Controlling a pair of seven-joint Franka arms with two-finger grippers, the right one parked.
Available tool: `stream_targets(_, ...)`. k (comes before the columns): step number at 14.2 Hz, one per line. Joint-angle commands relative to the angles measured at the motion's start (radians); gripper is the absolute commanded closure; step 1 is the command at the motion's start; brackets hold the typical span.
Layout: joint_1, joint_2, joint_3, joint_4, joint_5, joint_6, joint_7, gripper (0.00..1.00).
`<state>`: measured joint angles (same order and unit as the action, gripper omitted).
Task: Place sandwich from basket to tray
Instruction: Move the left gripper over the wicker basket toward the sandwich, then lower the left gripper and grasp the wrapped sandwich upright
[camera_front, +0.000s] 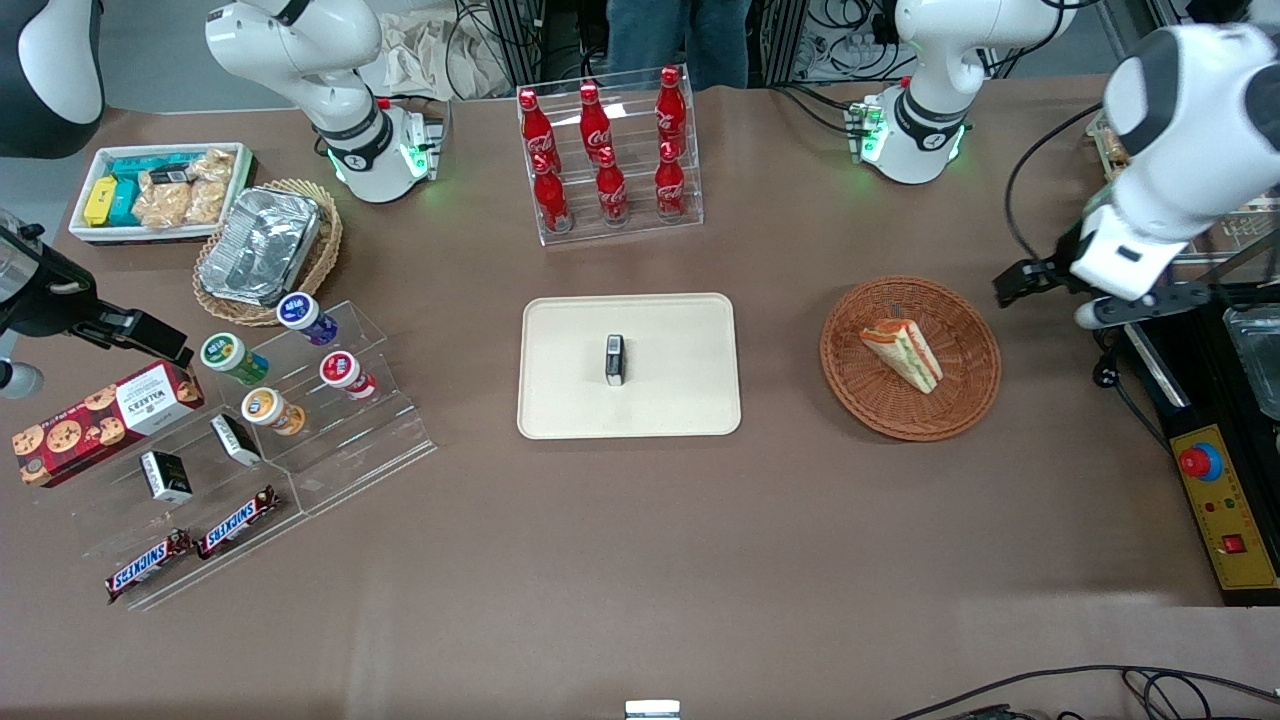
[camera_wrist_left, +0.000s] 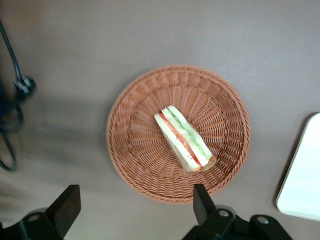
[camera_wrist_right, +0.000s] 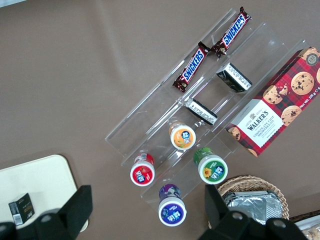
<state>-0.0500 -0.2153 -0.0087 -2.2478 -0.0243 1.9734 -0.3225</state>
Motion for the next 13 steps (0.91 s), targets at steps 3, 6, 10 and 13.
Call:
stream_targets(3, -0.042, 0.011, -0.016, -0.179, -0.02, 0.263, -0.249, 0.0)
stream_targets(6, -0.054, 0.085, -0.037, -0.177, -0.022, 0.306, -0.372, 0.0)
stream_targets(10, -0.063, 0.207, -0.073, -0.187, -0.045, 0.436, -0.536, 0.0)
stream_targets(13, -0.074, 0.241, -0.073, -0.187, -0.045, 0.476, -0.595, 0.0)
